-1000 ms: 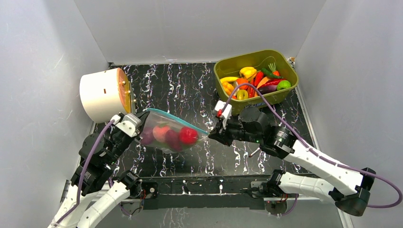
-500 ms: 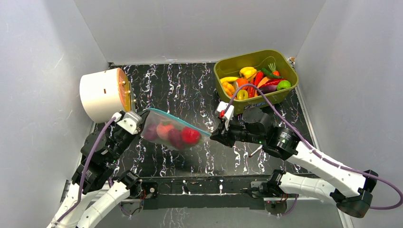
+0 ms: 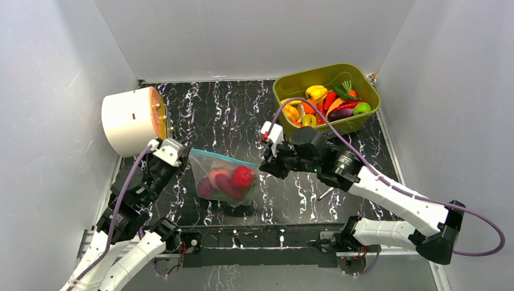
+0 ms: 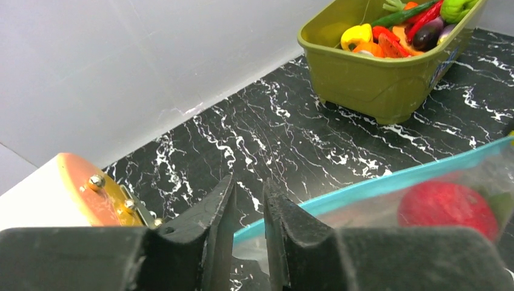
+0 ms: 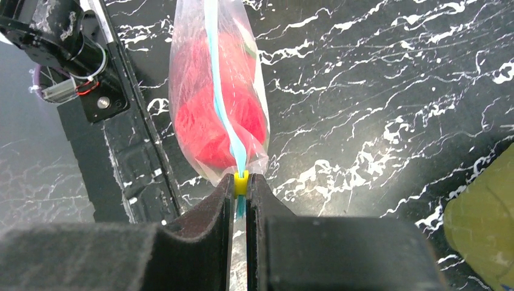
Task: Place the food in the zip-top bag and seal the zipper
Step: Zip the zipper food storage bag at the center of the board, then place the zipper food storage bag at the center of the board.
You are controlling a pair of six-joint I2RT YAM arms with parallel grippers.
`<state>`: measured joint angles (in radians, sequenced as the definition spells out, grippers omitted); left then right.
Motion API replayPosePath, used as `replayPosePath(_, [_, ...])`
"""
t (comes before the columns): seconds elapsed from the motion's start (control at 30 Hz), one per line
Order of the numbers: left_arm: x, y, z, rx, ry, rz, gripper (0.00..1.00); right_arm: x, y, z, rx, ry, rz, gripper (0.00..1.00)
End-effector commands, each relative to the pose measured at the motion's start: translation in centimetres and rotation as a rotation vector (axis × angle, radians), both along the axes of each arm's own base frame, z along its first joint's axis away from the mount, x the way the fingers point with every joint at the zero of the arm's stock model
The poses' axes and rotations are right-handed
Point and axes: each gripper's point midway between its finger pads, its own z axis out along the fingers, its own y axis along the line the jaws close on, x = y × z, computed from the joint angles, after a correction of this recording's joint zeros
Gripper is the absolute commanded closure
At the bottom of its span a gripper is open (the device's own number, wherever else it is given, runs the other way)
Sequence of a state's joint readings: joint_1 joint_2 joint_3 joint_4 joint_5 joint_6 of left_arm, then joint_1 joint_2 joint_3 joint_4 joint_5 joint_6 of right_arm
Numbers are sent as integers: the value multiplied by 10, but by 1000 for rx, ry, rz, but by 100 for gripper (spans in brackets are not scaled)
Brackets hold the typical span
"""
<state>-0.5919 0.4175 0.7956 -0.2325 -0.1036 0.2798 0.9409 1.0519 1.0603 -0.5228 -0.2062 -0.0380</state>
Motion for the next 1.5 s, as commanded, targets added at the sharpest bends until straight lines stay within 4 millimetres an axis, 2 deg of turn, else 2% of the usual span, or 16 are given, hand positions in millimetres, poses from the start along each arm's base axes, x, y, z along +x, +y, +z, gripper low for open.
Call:
replayPosePath(0.0, [3, 4, -5, -20, 5, 35, 75, 20, 26, 52, 95, -124, 34, 100])
replayPosePath(0.2, [7, 7, -3, -6, 11, 59, 53, 51, 55, 71, 62, -186, 64, 100])
replayPosePath(0.37, [9, 12, 9, -17, 29, 96, 39, 97, 75, 94, 64, -223, 70, 100])
replayPosePath(0.47, [7, 10, 24, -37, 86, 90, 38, 131, 84, 102, 43, -249, 32, 100])
replayPosePath(0.5, [6, 10, 28, -50, 110, 93, 36, 145, 88, 97, 28, -250, 15, 100])
replayPosePath(0.53, [5, 10, 34, -68, 125, 96, 35, 154, 87, 107, 38, -270, -2, 100])
replayPosePath(0.63, [2, 9, 45, -97, 149, 97, 33, 188, 96, 106, 23, -278, -30, 100])
replayPosePath(0.8, [0, 17, 48, -101, 144, 129, 32, 217, 97, 132, 68, -351, -102, 100])
replayPosePath(0.87, [0, 20, 42, -102, 150, 146, 31, 214, 95, 132, 90, -379, -100, 100])
replayPosePath(0.9, [0, 21, 39, -104, 158, 153, 31, 207, 94, 126, 102, -384, -81, 100])
replayPosePath(0.93, [-1, 22, 35, -110, 167, 159, 31, 195, 89, 128, 129, -399, -59, 100])
replayPosePath(1.0, [-1, 23, 26, -132, 202, 179, 31, 169, 84, 102, 141, -381, 14, 100])
replayPosePath(1.13, [1, 22, 0, -180, 318, 230, 31, 110, 75, 24, 85, -247, 182, 100])
replayPosePath(1.23, [4, 17, -20, -177, 392, 247, 31, 81, 67, -24, 38, -150, 241, 100])
replayPosePath(1.33, [7, 13, -32, -182, 434, 255, 31, 61, 61, -52, 9, -80, 287, 100])
replayPosePath(1.47, [9, 8, -42, -226, 465, 262, 33, 37, 59, -72, -5, -13, 336, 99])
